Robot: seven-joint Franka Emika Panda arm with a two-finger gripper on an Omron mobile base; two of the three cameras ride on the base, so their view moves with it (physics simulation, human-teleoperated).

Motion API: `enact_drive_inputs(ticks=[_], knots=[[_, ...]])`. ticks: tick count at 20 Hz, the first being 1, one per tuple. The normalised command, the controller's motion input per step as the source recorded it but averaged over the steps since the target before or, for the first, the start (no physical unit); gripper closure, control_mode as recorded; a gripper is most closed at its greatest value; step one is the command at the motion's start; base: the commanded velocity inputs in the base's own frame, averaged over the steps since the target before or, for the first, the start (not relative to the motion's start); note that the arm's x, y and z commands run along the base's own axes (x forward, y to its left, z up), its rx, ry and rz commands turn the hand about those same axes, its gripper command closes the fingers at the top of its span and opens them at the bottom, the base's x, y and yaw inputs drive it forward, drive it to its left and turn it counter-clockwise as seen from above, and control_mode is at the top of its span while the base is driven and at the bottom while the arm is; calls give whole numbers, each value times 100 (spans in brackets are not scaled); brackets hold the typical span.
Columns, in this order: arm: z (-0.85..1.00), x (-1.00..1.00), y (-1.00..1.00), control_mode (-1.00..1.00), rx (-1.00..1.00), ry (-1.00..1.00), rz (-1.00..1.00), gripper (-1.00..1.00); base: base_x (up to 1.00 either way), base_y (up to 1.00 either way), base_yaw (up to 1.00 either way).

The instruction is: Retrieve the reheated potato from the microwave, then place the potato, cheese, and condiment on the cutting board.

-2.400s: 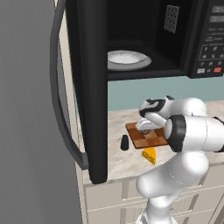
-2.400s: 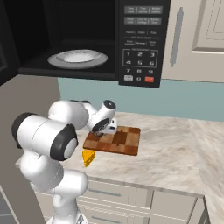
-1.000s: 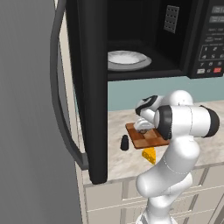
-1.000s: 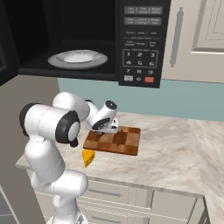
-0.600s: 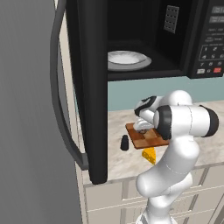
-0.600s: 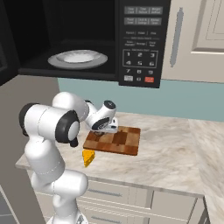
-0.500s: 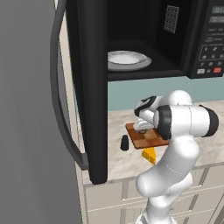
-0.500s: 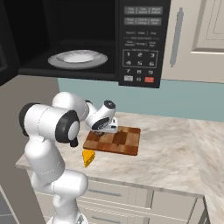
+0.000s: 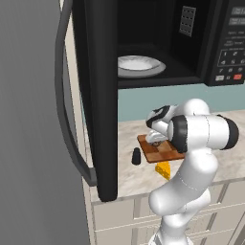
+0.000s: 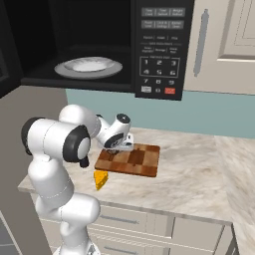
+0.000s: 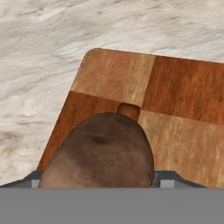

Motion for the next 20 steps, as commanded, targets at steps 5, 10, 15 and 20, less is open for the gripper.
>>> enact_drive_inputs(ticks=[5, 10, 15, 20], knots=[[-15, -10, 2, -100, 0, 0, 0, -100, 0, 0, 0], [-5, -5, 0, -100, 0, 0, 0, -100, 0, 0, 0], [12, -2, 1, -100, 0, 0, 0, -100, 0, 0, 0], [15, -12, 9, -100, 0, 0, -2, -100, 0, 0, 0]])
